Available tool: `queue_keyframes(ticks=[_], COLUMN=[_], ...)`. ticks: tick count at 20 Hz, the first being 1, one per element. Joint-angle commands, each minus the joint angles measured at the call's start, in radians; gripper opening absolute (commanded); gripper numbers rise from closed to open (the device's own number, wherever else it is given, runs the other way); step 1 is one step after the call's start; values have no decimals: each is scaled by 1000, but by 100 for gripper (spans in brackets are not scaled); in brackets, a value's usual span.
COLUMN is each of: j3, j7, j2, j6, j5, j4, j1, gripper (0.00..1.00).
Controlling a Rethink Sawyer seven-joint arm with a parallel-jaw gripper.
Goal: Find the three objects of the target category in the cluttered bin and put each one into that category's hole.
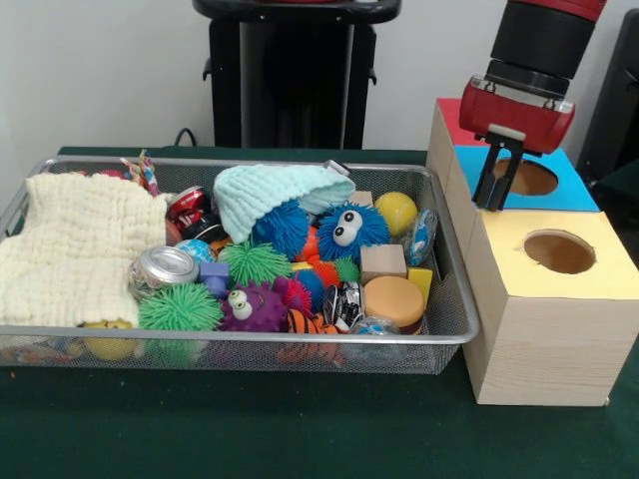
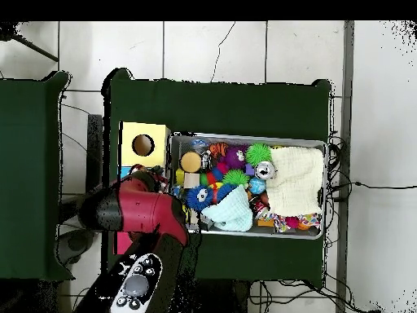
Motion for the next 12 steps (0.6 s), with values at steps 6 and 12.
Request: queue_keyframes(ticks=[6, 12], j3=[142, 159], j7=[101, 70], j2=[-30, -117], j6=[-70, 7], j5=[-42, -41], j4=[84, 113], j1=[-84, -106], gripper=[0, 0])
